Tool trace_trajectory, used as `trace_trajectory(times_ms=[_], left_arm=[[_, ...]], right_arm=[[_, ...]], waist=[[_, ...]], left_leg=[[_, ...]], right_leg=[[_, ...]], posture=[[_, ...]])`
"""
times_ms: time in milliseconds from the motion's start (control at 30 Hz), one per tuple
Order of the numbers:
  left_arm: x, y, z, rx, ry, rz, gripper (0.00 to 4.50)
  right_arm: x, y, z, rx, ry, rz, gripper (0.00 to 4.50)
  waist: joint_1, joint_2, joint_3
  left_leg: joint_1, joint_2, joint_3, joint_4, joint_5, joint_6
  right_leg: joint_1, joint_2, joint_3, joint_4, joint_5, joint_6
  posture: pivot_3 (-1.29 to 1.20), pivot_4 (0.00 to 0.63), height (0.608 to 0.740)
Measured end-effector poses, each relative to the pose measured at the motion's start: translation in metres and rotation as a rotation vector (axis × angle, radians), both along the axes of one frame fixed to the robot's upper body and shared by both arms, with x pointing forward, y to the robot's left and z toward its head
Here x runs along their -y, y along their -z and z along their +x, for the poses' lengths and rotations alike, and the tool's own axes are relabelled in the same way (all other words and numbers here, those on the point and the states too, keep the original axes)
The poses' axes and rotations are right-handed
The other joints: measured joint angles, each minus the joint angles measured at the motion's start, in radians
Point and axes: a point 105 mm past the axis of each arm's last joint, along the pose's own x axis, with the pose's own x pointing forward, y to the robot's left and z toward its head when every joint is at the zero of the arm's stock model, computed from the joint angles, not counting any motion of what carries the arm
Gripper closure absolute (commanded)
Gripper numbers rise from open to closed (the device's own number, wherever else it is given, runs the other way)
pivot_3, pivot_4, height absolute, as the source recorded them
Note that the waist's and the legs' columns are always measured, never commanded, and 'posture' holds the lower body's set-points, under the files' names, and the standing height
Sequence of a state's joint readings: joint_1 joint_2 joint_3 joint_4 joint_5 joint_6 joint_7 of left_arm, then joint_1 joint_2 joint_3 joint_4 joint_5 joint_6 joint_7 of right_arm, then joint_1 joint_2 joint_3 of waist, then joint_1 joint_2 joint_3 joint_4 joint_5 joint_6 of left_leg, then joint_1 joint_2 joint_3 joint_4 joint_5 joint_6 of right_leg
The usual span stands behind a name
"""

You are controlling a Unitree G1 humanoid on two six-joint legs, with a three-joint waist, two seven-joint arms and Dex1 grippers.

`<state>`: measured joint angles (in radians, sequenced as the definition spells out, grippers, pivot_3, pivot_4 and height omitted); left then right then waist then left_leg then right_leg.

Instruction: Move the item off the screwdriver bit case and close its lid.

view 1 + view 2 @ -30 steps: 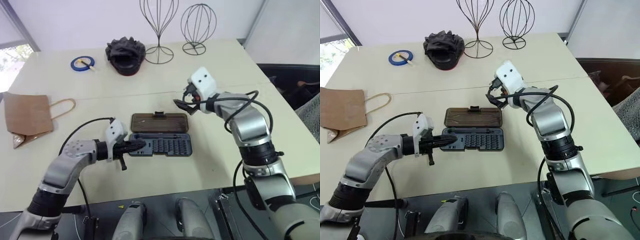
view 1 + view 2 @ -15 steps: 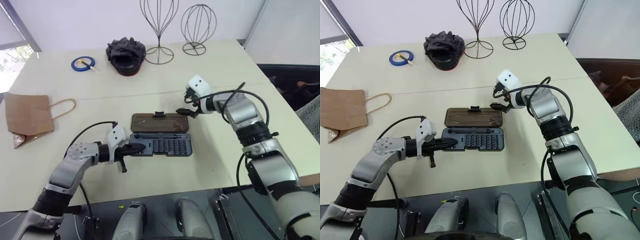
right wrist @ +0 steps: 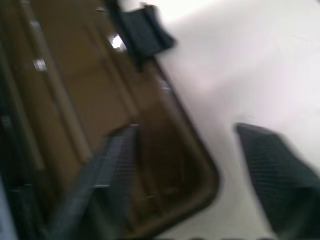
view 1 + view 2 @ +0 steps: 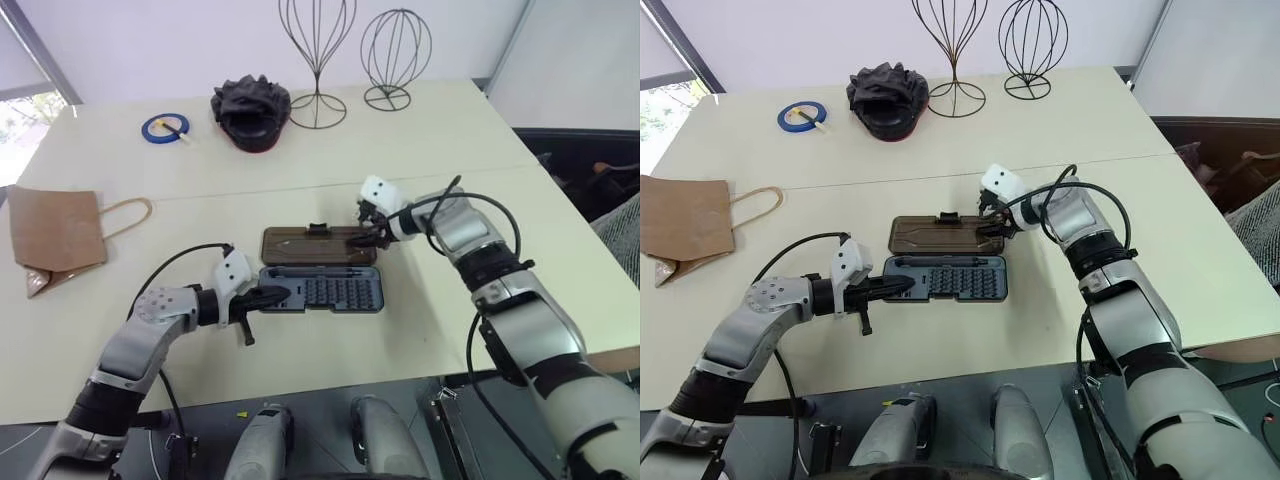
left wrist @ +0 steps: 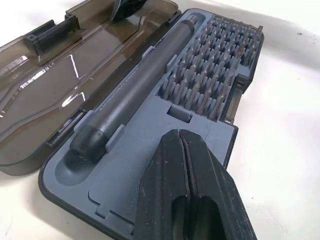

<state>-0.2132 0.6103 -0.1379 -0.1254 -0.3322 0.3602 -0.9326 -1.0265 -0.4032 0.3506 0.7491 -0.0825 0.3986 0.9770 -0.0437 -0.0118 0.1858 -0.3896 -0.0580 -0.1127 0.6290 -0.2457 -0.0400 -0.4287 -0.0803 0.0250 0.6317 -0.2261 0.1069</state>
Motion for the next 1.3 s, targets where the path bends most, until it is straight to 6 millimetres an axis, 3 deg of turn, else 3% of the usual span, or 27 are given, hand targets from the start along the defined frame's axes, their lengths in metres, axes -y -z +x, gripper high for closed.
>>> trace_trajectory(times_ms=[100, 133, 500, 633, 833, 1133, 1300], left_arm=[[-0.001, 0.0, 0.0, 0.004, -0.005, 0.001, 4.5], [-0.004, 0.0, 0.002, 0.009, -0.024, 0.006, 4.5], [-0.006, -0.001, 0.007, 0.034, -0.042, 0.016, 4.5], [-0.006, -0.002, 0.009, 0.036, -0.048, 0.015, 4.5], [-0.01, -0.007, 0.018, 0.035, -0.096, -0.004, 4.5], [-0.01, -0.053, 0.042, 0.088, -0.158, -0.137, 4.5], [-0.009, -0.077, 0.05, 0.093, -0.173, -0.214, 4.5]], right_arm=[[0.006, -0.002, 0.002, 0.023, 0.005, -0.029, 4.41], [0.006, -0.004, 0.001, 0.021, -0.019, -0.038, 4.49], [0.005, 0.0, -0.001, 0.075, -0.079, -0.098, 4.49], [0.002, -0.001, -0.002, 0.188, -0.14, -0.151, 4.49], [-0.012, -0.024, -0.009, 0.438, -0.275, -0.196, 4.49], [-0.031, -0.047, -0.041, 0.641, -0.4, -0.182, 4.49], [-0.036, -0.043, -0.053, 0.649, -0.42, -0.168, 4.49]], waist=[[0.0, 0.0, 0.0], [0.0, -0.002, -0.001], [-0.008, -0.002, -0.002], [-0.013, -0.001, -0.002], [-0.018, -0.002, -0.002], [-0.006, -0.002, -0.002], [0.002, -0.002, -0.001]], left_leg=[[0.0, 0.0, 0.0, 0.0, 0.0, 0.0], [0.001, 0.0, 0.0, 0.0, 0.0, 0.0], [0.004, 0.001, 0.0, -0.001, 0.0, 0.0], [0.004, 0.001, 0.0, -0.001, 0.0, 0.0], [0.003, 0.001, 0.0, -0.001, 0.0, 0.0], [0.001, 0.001, -0.001, 0.0, 0.0, 0.0], [0.0, 0.001, -0.001, 0.001, 0.0, 0.0]], right_leg=[[0.0, 0.0, 0.0, 0.0, 0.0, 0.0], [0.001, 0.001, 0.0, 0.0, 0.0, 0.0], [0.002, 0.003, 0.0, 0.001, 0.0, -0.001], [0.002, 0.003, 0.0, 0.001, 0.001, -0.001], [0.001, 0.003, 0.0, 0.001, 0.001, -0.001], [0.0, 0.003, 0.0, 0.0, 0.001, -0.001], [0.0, 0.002, 0.0, 0.0, 0.001, -0.001]], posture=[[0.0, 0.15, 0.74], [0.0, 0.15, 0.74], [0.0, 0.15, 0.74], [0.0, 0.15, 0.74], [0.0, 0.15, 0.74], [0.0, 0.15, 0.74], [0.0, 0.15, 0.74]])
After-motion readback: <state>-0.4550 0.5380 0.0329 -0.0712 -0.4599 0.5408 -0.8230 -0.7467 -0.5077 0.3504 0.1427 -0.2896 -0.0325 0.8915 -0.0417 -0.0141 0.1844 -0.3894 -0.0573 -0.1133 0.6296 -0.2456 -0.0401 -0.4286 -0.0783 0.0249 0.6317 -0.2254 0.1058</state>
